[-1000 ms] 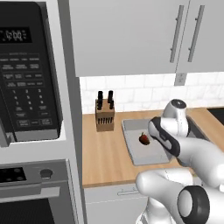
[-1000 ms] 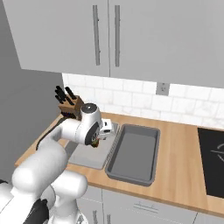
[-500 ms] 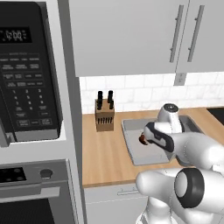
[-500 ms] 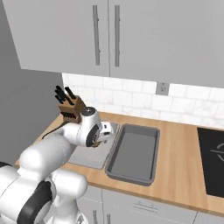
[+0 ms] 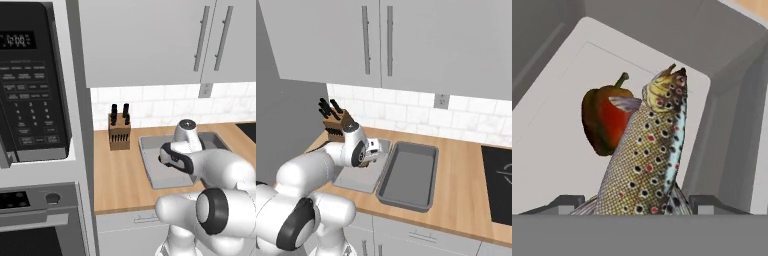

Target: Place one bell pepper and one fish in each tupperware on the nearby counter, to pack two identical lunches.

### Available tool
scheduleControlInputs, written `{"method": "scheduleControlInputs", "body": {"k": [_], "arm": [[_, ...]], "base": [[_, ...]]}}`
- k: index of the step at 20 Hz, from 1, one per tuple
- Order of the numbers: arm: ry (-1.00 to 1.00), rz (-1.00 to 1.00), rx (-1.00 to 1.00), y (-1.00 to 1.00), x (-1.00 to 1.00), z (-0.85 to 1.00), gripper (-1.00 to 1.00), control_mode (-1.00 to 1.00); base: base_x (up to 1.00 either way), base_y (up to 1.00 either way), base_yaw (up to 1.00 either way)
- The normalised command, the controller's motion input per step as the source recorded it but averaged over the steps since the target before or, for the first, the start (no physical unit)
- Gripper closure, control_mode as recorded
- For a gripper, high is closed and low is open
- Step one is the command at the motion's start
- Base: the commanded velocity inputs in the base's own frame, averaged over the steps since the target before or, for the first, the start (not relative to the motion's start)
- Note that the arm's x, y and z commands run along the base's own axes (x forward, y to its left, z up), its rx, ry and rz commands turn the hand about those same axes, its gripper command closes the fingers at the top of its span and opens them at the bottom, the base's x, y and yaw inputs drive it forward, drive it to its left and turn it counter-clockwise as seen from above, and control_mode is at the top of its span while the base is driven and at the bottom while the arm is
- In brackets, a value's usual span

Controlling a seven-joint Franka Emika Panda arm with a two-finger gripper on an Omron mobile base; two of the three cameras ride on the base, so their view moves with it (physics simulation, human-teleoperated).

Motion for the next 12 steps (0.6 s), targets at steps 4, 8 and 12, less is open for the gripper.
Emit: {"method": "scheduleControlInputs", "body": {"k": [4,8,12], "arm": [[0.00,0.00,0.00,0.00,0.21,-0.06,-1.00,-1.00],[0.00,0.00,0.00,0.00,0.13,-0.01,-1.00,-1.00],[0.00,0.00,-0.01,0.07,-0.06,0.03,-1.00,-1.00]], "base": [[0.00,0.00,0.00],[0.00,0.00,0.00],[0.00,0.00,0.00]]}}
